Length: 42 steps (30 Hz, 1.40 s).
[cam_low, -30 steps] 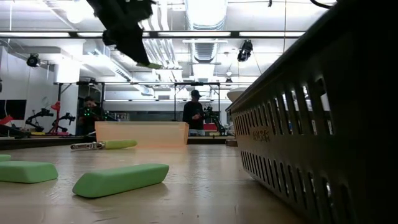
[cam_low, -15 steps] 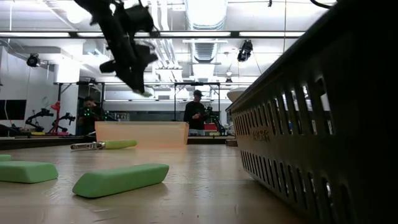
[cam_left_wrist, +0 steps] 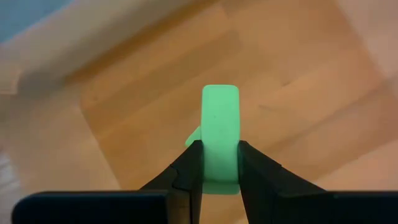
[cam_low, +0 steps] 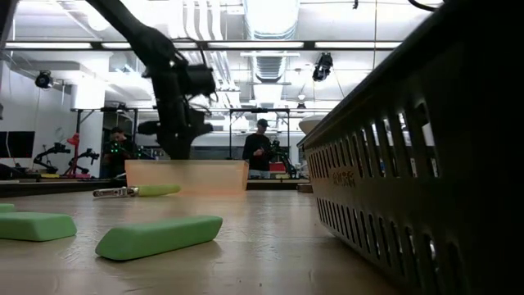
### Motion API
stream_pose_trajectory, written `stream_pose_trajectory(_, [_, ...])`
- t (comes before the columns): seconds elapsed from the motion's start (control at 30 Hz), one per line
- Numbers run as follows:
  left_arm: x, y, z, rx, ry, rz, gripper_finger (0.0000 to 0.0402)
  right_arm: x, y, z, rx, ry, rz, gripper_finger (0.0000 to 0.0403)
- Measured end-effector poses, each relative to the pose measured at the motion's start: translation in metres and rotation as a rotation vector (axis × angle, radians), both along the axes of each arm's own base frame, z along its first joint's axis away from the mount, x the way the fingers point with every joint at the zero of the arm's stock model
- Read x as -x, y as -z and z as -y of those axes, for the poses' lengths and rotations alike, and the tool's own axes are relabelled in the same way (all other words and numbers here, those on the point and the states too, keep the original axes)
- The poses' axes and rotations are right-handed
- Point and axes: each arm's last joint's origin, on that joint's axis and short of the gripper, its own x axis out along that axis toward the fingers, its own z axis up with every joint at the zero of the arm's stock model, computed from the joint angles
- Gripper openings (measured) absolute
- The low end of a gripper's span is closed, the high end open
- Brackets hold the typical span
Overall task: Pick & Place School Supplies
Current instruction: Put the green eraser into the orange bin
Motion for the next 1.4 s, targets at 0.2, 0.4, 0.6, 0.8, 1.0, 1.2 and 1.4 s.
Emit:
stream_pose_trajectory(0.2, [-0.006,0.017,-0.007,0.042,-0.009,0.016,0.0083,0.000,0.000,0.000,0.000,0.000,0.000,0.0178])
stream_pose_trajectory(0.4, [-0.008,0.016,-0.012,0.051,-0.017,0.079,0.0087,0.000,0.000,0.000,0.000,0.000,0.000,0.0178])
stream_pose_trajectory(0.6, [-0.006,0.013,-0.013,0.062,-0.064,0.113,0.0112,0.000,0.000,0.000,-0.001,0.000,-0.001,0.0178])
stream_pose_trajectory(0.8, [-0.006,0.014,-0.013,0.071,-0.064,0.119,0.0134,0.000,0.000,0.000,0.000,0.000,0.000,0.0178])
stream_pose_trajectory(1.0, [-0.006,0.014,-0.013,0.071,-0.064,0.119,0.0135,0.000,0.000,0.000,0.000,0.000,0.000,0.0178])
stream_pose_trajectory(1.2, [-0.005,0.005,-0.010,0.082,-0.021,0.151,0.0135,0.000,0.000,0.000,0.000,0.000,0.000,0.0178])
stream_pose_trajectory(1.4, [0.000,-0.022,-0.003,0.062,0.028,0.260,0.0135,0.000,0.000,0.000,-0.001,0.000,0.000,0.0178])
